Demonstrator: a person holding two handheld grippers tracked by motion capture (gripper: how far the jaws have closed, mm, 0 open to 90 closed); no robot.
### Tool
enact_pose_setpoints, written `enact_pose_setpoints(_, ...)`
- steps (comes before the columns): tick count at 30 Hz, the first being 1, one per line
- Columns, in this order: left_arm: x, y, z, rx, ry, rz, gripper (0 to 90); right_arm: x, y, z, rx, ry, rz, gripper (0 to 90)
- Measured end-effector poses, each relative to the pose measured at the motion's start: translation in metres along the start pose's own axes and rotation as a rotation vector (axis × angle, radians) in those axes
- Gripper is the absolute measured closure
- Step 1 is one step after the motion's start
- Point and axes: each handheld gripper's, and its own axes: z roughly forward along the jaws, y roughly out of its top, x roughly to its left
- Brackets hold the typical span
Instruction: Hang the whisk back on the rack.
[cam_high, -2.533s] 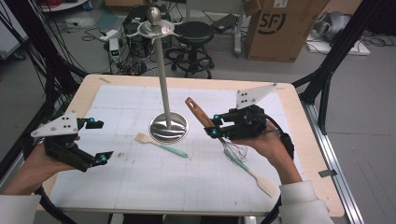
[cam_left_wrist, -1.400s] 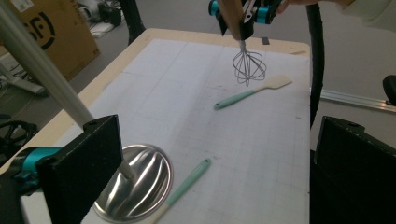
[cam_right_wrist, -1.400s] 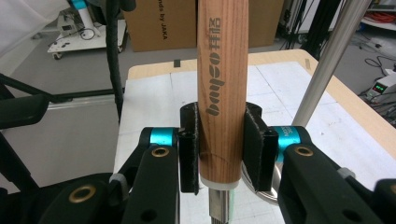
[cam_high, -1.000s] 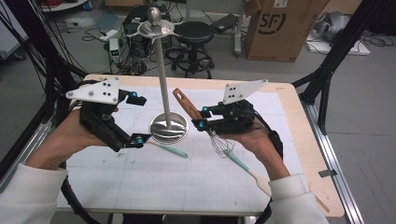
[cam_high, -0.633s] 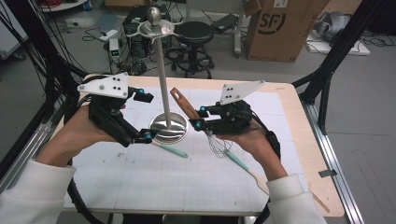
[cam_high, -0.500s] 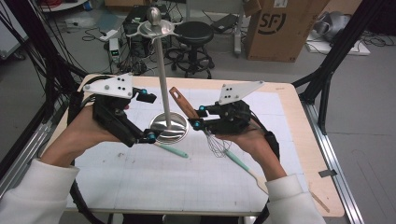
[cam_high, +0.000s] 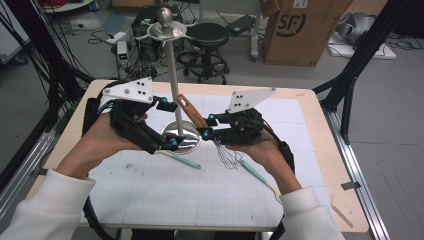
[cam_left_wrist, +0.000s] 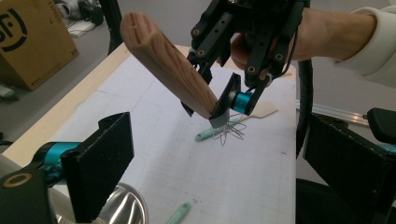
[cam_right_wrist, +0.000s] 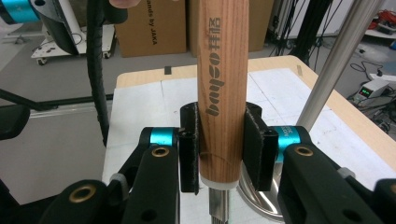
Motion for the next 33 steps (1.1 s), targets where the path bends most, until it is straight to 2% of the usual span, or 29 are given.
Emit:
enact_pose_setpoints(9,0.001,0.004,0.006,-0.022,-0.007,-0.028,17.3,0.003,0.001,0.005,0.002,-0.005,-0.005,70.3)
enact_pose_setpoints(18,0.005,0.001,0.016,-0.039,-0.013,-0.080,33.5,0.004,0.000,0.007,-0.001,-0.014,-0.005,70.3)
enact_pose_setpoints(29,0.007,-0.002,0.022,-0.051,-0.009,-0.109,47.4,0.004,-0.001,0.008,-0.021,-0.033,-0.009,70.4)
enact_pose_setpoints(33,0.008,-0.002,0.023,-0.056,0.006,-0.117,52.9,0.004,-0.001,0.006,-0.025,-0.040,-0.010,70.3)
